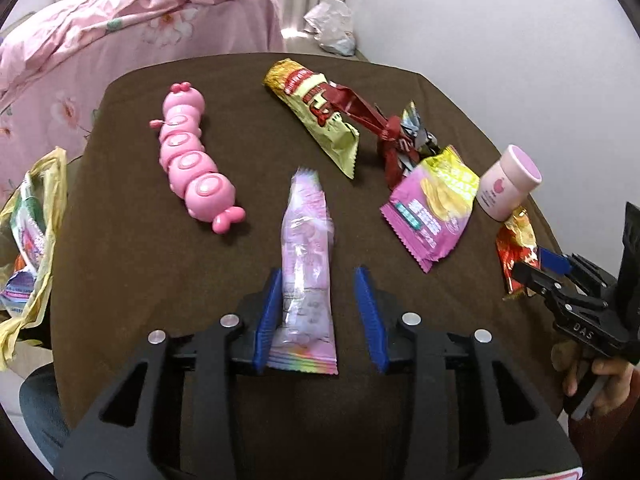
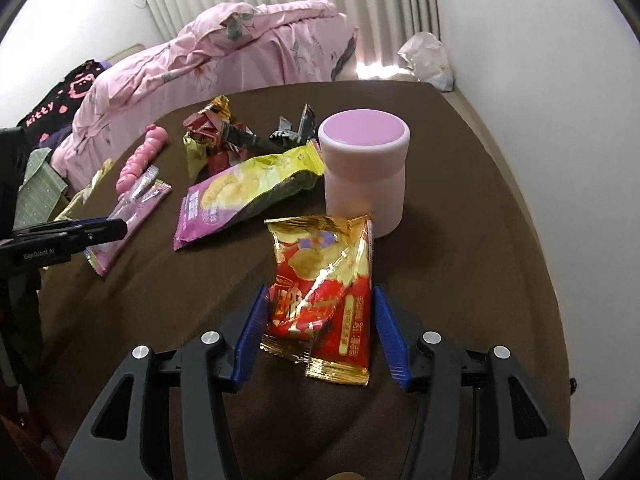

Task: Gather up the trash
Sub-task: 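Grasp the pink candy stick wrapper with the left tool while the right tool grasps the red-gold snack bag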

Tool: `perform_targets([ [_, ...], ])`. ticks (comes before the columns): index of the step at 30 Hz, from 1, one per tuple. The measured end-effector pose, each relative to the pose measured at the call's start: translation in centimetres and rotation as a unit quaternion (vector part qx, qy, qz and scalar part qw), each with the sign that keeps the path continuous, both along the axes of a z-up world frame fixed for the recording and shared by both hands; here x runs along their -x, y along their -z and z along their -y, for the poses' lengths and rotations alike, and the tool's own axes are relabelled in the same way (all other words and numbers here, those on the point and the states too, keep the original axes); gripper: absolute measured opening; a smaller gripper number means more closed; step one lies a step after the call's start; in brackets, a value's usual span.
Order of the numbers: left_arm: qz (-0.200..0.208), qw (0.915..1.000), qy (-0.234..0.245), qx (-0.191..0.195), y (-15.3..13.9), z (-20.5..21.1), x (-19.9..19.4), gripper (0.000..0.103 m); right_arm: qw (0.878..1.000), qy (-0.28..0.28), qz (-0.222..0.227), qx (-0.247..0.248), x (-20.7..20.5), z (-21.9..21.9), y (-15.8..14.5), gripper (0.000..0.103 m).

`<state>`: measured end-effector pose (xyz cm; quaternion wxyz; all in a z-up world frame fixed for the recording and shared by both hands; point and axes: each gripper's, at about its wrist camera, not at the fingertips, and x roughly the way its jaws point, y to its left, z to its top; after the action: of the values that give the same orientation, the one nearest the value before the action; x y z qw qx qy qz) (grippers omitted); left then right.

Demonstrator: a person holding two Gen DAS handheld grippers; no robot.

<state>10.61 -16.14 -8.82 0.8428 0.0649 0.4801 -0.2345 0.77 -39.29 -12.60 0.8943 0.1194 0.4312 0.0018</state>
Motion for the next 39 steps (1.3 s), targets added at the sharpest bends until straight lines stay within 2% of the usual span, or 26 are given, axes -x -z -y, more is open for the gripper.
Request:
perform_targets([
  [4, 0.008, 1.0, -0.004, 0.002, -0.2, -0.1, -0.1, 0.042, 0.999, 0.015, -0.01, -0.049, 0.7, 1.1, 0.2, 0.05],
  [9, 0.011, 0.9999, -0.006, 0.007, -0.3, -0.2, 0.5, 0.042, 1.0, 0.004, -0.021, -0.022, 1.4, 0.3, -0.1, 0.05],
  [12, 0.004, 0.9998, -0.007, 0.016, -0.3, -0.5, 0.6, 0.042, 0.999, 0.005, -0.02, 0.024, 1.8, -0.3, -0.7, 0.05],
  [15, 0.004, 0.9997, -0.012, 0.021, -0.5, -1.0, 0.6, 0.042, 0.991, 0.004, -0.006, 0.131, 2.2, -1.7, -1.7, 0.05],
  [17, 0.003, 0.9994, -0.02, 0.027, -0.6, -1.4, 0.5, 0.043, 0.989, -0.013, 0.007, 0.146, 2.4, -2.1, -2.3, 0.05],
  [18, 0.002, 0.9992, -0.023, 0.032, -0.7, -1.6, 0.5, 0.043, 0.99, -0.018, 0.014, 0.141, 2.5, -2.1, -2.5, 0.05],
  [22, 0.002, 0.998, -0.037, 0.051, -0.9, -2.5, 0.3, 0.043, 0.998, -0.007, 0.013, 0.056, 2.2, -0.6, -2.6, 0.052],
  [23, 0.003, 0.9977, -0.04, 0.055, -0.9, -2.8, 0.3, 0.043, 0.999, 0.004, 0.014, 0.048, 2.2, -0.4, -2.6, 0.059],
  [24, 0.005, 0.9973, -0.042, 0.059, -1.0, -3.1, 0.2, 0.043, 0.999, 0.013, 0.015, 0.047, 2.3, -0.4, -2.7, 0.06],
  [27, 0.014, 0.9959, -0.05, 0.074, -1.4, -4.0, 0.1, 0.045, 0.998, 0.035, 0.008, 0.053, 2.7, -0.4, -2.9, 0.06],
  [31, 0.032, 0.9945, -0.042, 0.09, -2.0, -4.2, 0.5, 0.052, 0.999, 0.041, -0.019, 0.012, 2.3, -0.8, -1.2, 0.06],
  [32, 0.03, 0.9945, -0.036, 0.093, -2.0, -4.1, 0.6, 0.056, 0.999, 0.042, -0.021, 0.018, 2.3, -1.0, -0.9, 0.059],
  [33, 0.027, 0.9946, -0.033, 0.095, -1.9, -4.0, 0.6, 0.057, 0.999, 0.041, -0.015, 0.02, 2.4, -1.1, -0.8, 0.053],
  [34, 0.022, 0.9947, -0.028, 0.096, -1.8, -3.8, 0.6, 0.06, 0.999, 0.042, -0.001, 0.02, 2.7, -1.2, -1.0, 0.047],
  [35, 0.021, 0.9949, -0.025, 0.095, -1.7, -3.8, 0.7, 0.062, 0.999, 0.044, 0.009, 0.03, 2.9, -1.3, -1.4, 0.035],
  [37, 0.019, 0.9955, -0.019, 0.091, -1.6, -3.6, 0.8, 0.065, 0.997, 0.036, 0.021, 0.058, 3.1, -1.6, -2.1, 0.033],
  [39, 0.017, 0.9962, -0.016, 0.084, -1.5, -3.4, 0.8, 0.065, 0.997, 0.029, 0.03, 0.061, 3.2, -1.6, -2.4, 0.029],
])
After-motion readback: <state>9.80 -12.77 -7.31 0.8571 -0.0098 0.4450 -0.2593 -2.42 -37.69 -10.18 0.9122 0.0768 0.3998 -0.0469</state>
